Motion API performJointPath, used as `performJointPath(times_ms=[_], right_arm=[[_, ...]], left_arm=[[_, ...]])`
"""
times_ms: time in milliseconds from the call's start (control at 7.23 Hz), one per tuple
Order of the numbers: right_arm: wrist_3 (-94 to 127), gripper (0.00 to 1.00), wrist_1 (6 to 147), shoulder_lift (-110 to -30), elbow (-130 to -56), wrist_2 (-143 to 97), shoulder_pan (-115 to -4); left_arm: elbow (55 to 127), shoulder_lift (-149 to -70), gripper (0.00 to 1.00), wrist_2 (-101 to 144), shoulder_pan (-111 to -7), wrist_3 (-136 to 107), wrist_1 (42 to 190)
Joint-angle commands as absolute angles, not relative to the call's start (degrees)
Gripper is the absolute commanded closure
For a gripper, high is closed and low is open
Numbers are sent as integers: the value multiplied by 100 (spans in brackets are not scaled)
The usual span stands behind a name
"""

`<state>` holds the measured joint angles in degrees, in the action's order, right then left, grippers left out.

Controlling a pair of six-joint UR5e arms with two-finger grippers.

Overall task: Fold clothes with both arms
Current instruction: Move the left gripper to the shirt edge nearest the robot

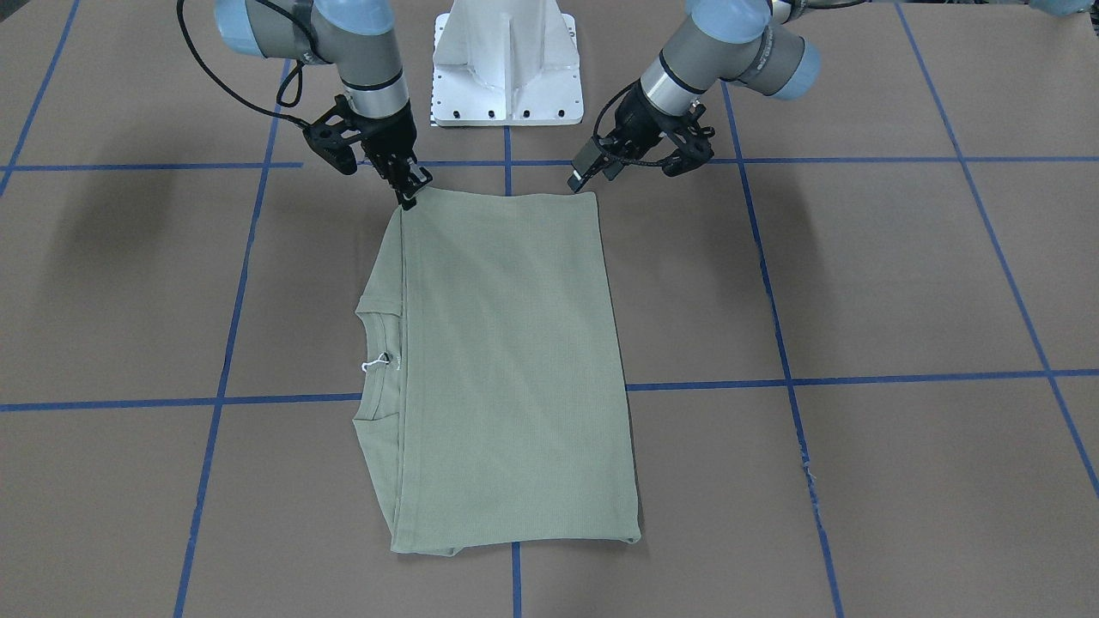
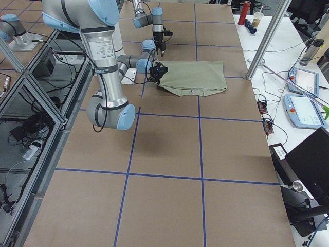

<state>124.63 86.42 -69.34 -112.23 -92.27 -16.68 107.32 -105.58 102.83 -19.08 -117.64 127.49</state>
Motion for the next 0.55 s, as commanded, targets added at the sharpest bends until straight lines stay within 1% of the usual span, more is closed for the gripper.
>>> performJointPath(times_ms=[0,415], right_arm=[[12463,100,8640,-6926,-11224,-9220,-1652],[12463,100,8640,-6926,-11224,-9220,-1652]], left_arm=[[10626,-10608,24,10248,-1723,-11804,12560],[10434,-10678,31,10091,-1723,-11751,12560]])
